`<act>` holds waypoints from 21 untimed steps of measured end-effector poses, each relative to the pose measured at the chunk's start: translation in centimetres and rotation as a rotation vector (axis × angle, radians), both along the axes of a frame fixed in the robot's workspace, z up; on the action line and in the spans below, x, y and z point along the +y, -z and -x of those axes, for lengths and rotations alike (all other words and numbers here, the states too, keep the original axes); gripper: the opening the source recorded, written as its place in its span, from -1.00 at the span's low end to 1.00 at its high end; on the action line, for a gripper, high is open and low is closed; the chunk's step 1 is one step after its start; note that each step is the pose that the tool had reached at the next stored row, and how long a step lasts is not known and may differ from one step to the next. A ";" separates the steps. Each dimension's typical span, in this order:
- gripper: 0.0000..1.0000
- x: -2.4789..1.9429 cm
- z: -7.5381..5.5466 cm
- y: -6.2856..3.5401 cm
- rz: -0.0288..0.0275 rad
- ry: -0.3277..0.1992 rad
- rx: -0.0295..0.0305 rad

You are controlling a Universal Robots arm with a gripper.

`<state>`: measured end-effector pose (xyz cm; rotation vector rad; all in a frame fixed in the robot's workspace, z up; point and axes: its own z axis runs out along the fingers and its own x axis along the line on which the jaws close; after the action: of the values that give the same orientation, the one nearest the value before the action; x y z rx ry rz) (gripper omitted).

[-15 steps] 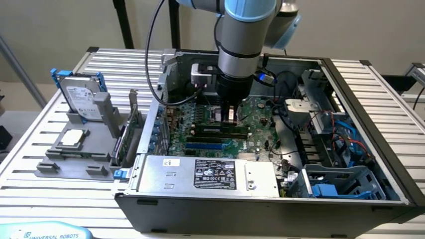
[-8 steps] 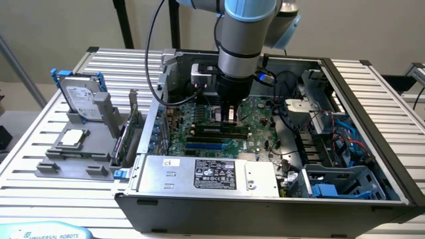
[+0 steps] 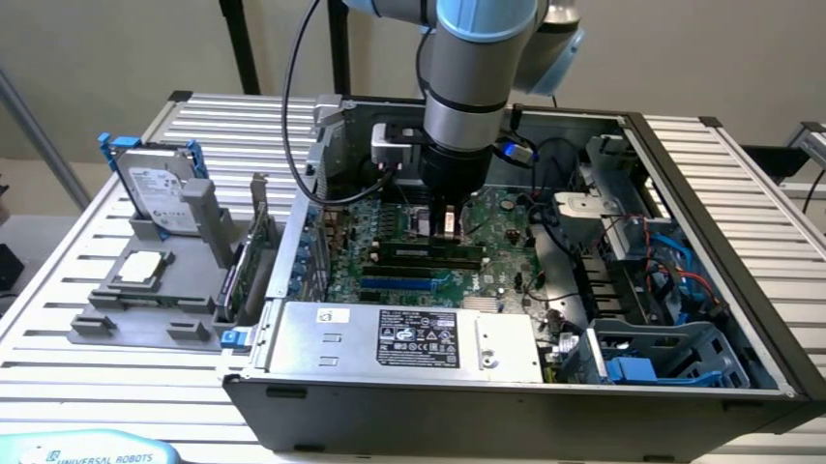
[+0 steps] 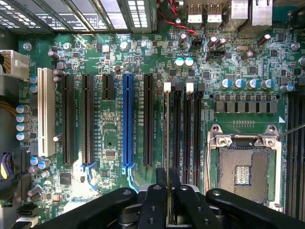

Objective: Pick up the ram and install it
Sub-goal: 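Insert the ram into the slot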

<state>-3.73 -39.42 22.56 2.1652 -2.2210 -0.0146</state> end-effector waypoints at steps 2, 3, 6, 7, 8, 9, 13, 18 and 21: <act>-0.73 -0.01 0.0 -0.03 0.0003 0.000 0.0002; -0.73 0.00 0.0 -0.05 0.0004 0.000 0.0003; -0.73 0.00 0.0 -0.13 0.0002 0.000 0.0001; -0.73 -0.01 0.0 -0.16 0.0002 0.000 0.0001; -0.73 -0.01 0.0 -0.21 0.0006 0.000 0.0004; -0.73 -0.01 0.0 -0.26 0.0006 0.000 0.0004; -0.73 -0.01 0.0 -0.33 0.0004 0.000 0.0003; -0.73 -0.01 0.1 -0.25 0.0007 0.000 0.0004; -0.73 -0.01 0.1 -0.16 0.0008 0.000 0.0004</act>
<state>-3.82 -39.43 22.72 2.1644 -2.2206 -0.0142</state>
